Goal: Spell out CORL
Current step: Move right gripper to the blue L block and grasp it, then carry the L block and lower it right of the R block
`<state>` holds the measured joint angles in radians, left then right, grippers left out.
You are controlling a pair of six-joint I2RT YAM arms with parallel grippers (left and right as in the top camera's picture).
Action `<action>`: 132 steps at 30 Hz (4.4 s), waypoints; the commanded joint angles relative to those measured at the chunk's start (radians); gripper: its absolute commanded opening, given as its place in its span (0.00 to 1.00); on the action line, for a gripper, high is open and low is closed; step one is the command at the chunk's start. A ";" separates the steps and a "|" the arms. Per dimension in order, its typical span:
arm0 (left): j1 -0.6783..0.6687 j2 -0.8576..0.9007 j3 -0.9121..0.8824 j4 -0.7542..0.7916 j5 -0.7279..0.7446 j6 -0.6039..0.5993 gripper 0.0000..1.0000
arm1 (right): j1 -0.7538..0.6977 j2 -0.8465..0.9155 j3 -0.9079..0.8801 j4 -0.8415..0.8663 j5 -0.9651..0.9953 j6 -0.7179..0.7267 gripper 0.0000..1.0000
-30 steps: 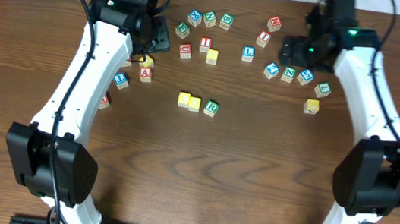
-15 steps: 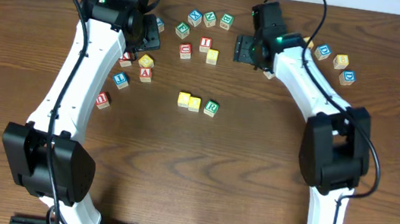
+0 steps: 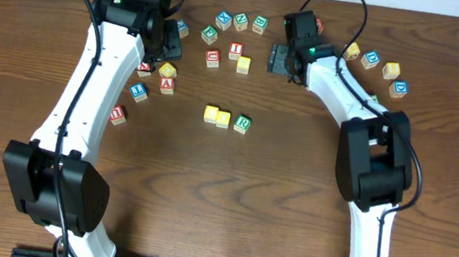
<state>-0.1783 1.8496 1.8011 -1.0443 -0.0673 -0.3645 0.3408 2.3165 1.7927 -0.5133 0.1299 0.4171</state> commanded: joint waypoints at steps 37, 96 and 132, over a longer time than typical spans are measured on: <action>0.003 0.013 -0.013 -0.013 -0.023 0.008 0.53 | 0.008 -0.093 0.019 -0.104 -0.009 -0.097 0.29; 0.003 0.013 -0.013 0.021 -0.023 0.008 0.53 | 0.191 -0.100 -0.101 -0.531 -0.114 0.024 0.51; 0.002 0.014 -0.013 0.029 -0.023 0.008 0.53 | 0.259 -0.100 -0.101 -0.523 -0.174 0.166 0.36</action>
<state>-0.1783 1.8496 1.8011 -1.0138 -0.0780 -0.3649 0.5838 2.2253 1.6993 -1.0401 -0.0338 0.5724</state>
